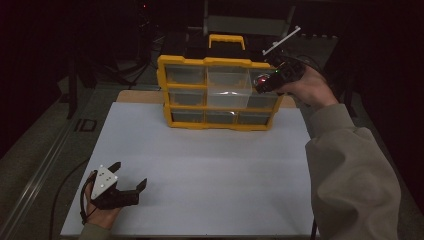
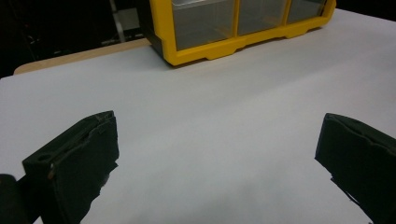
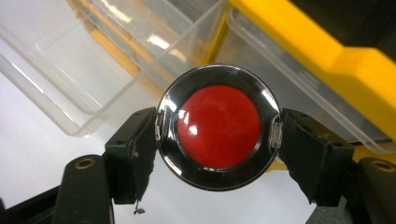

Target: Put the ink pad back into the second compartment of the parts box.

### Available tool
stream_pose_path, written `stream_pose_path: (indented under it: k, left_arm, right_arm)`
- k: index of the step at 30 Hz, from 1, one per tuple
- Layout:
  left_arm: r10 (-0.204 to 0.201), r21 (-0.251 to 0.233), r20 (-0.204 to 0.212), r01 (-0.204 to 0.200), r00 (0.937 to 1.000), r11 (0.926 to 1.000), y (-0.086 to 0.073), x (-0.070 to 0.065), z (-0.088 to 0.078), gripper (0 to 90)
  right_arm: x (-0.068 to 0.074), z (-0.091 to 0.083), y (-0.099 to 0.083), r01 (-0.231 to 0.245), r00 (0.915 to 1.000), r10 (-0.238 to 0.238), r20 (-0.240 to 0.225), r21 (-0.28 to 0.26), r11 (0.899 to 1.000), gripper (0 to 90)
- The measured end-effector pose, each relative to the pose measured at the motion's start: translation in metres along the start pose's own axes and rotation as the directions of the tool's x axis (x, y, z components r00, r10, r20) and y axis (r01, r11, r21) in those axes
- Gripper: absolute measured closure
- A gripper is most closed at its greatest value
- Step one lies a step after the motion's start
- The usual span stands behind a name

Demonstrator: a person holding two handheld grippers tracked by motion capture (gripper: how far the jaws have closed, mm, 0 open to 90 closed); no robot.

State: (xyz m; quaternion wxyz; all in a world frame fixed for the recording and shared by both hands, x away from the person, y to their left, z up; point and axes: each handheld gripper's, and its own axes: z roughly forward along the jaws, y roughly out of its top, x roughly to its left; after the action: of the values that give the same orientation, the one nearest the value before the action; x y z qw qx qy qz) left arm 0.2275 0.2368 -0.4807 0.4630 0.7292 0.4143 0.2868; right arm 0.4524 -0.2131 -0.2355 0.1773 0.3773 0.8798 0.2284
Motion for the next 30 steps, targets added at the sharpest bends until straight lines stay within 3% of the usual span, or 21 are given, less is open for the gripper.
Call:
stream_pose_path:
  k: [9, 16, 30]
  left_arm:
    - [0.001, 0.003, 0.001, -0.001, 1.0000, 1.0000, 0.000, 0.000, 0.000, 0.1]
    - [0.001, 0.004, 0.001, -0.001, 1.0000, 1.0000, 0.000, 0.000, 0.000, 0.1]
    - [0.000, 0.001, 0.001, 0.000, 1.0000, 1.0000, 0.000, 0.000, 0.000, 0.1]
  right_arm:
    - [-0.005, -0.007, 0.006, -0.027, 0.9995, 0.027, -0.016, -0.039, 0.999, 29.8]
    - [-0.001, -0.013, 0.014, -0.017, 0.9995, 0.015, -0.028, -0.075, 0.997, 29.8]
    - [0.027, -0.014, 0.037, 0.016, 0.9957, -0.029, -0.088, -0.139, 0.990, 29.8]
